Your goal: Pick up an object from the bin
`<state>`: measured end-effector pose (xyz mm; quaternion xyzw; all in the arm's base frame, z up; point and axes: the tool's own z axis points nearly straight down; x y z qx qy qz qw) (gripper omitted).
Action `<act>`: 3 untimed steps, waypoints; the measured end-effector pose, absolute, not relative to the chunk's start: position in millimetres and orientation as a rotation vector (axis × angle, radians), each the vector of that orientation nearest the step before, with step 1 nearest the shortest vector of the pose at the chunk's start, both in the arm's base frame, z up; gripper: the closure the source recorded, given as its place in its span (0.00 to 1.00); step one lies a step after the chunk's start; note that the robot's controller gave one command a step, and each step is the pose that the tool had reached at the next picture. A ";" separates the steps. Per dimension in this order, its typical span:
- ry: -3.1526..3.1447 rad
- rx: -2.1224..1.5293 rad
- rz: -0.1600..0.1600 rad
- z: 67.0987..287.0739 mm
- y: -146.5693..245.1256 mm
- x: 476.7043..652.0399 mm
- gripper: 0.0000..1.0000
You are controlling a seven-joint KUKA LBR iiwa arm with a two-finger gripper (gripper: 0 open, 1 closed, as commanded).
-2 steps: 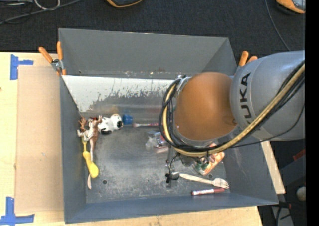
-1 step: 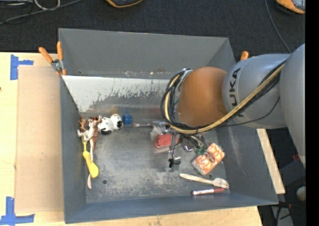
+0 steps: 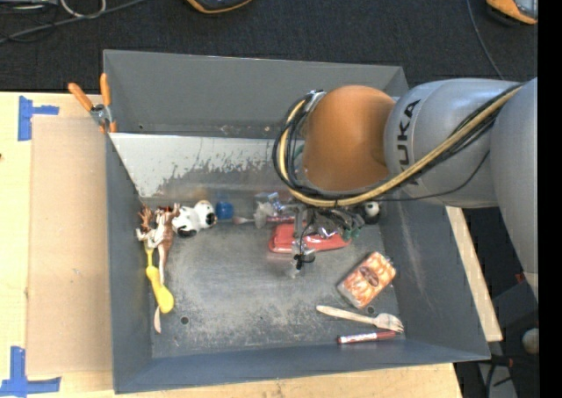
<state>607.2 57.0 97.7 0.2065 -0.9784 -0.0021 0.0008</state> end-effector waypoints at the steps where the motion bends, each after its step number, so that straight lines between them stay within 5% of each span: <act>1: -3.080 0.617 -0.005 69.7 5.9 601.8 0.00; 2: -3.047 0.806 -0.009 70.4 -11.1 620.2 1.00; 3: -3.047 0.805 -0.009 70.4 -11.2 620.2 1.00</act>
Offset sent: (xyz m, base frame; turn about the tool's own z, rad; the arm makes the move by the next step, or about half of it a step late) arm 0.0121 -0.0679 -0.0277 -0.1067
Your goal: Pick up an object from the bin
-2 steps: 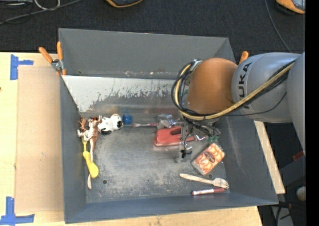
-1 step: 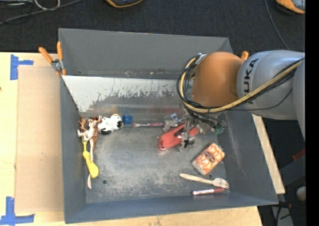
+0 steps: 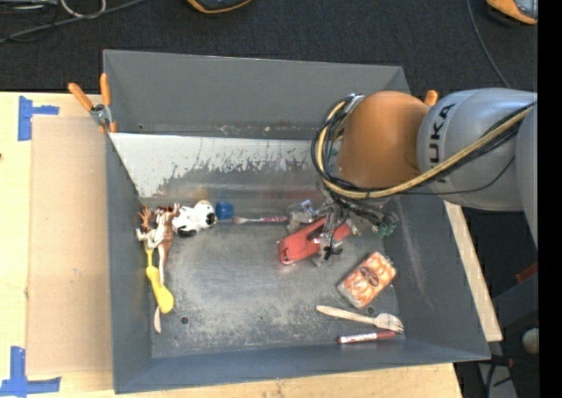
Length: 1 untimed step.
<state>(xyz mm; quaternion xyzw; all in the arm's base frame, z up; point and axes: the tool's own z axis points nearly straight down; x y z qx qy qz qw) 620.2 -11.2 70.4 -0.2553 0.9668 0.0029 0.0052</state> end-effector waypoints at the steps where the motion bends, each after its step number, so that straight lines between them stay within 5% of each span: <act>1: 3.030 -0.794 0.012 74.8 -11.1 619.6 1.00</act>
Offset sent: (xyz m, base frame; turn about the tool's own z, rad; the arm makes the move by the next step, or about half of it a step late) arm 0.0000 -0.0001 0.0355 0.0020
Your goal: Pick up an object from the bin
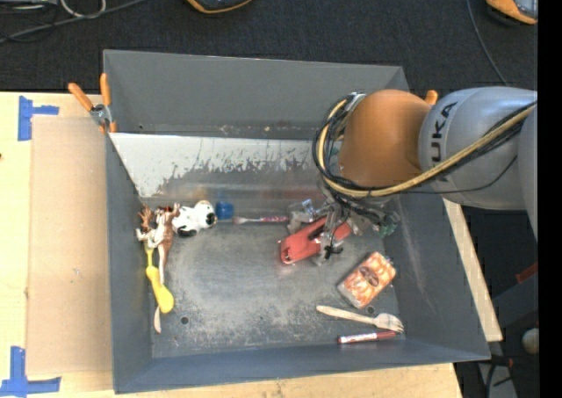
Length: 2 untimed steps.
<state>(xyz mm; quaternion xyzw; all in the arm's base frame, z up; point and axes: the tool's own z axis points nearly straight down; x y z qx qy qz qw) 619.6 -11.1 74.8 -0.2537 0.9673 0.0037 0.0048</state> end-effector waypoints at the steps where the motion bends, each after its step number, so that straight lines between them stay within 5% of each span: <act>1: 3.033 -0.792 0.013 96.0 -10.4 618.7 1.00; 2: 3.036 -0.790 0.016 124.7 -9.6 617.9 1.00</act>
Offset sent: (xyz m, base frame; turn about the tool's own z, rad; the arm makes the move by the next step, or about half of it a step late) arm -0.0011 0.0004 0.0656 0.0011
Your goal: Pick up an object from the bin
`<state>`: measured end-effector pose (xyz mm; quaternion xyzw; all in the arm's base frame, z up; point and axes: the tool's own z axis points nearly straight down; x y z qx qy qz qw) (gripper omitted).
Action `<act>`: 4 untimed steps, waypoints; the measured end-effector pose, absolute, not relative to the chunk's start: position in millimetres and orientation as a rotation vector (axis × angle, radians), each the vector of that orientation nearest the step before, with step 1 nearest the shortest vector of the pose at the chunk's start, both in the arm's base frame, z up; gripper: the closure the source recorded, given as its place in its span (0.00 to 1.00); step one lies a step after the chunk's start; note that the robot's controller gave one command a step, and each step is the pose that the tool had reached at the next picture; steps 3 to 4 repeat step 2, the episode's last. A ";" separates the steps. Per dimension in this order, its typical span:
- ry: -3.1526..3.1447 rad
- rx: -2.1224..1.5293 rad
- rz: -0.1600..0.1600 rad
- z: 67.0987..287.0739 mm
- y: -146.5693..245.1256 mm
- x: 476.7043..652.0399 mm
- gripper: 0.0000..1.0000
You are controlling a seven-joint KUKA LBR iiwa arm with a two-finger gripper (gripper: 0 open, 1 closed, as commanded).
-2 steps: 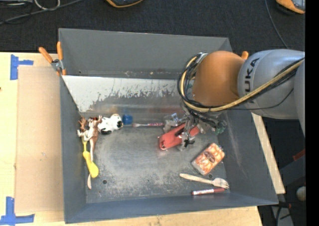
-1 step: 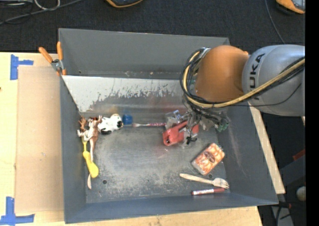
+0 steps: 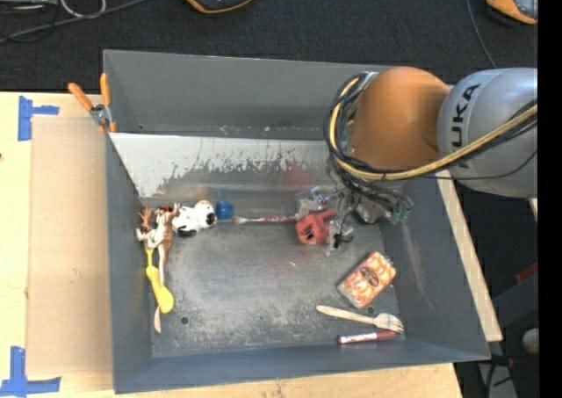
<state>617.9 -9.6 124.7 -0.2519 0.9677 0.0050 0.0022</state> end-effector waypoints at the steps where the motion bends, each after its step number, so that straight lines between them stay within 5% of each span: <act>1: 3.041 -0.789 0.019 163.9 -8.6 616.8 1.00; 2: 3.042 -0.785 0.019 202.7 -7.8 617.1 1.00; 4: 3.042 -0.785 0.019 202.7 -7.8 617.1 1.00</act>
Offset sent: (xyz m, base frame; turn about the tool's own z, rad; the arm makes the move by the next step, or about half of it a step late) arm -0.0012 0.0006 0.0908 0.0013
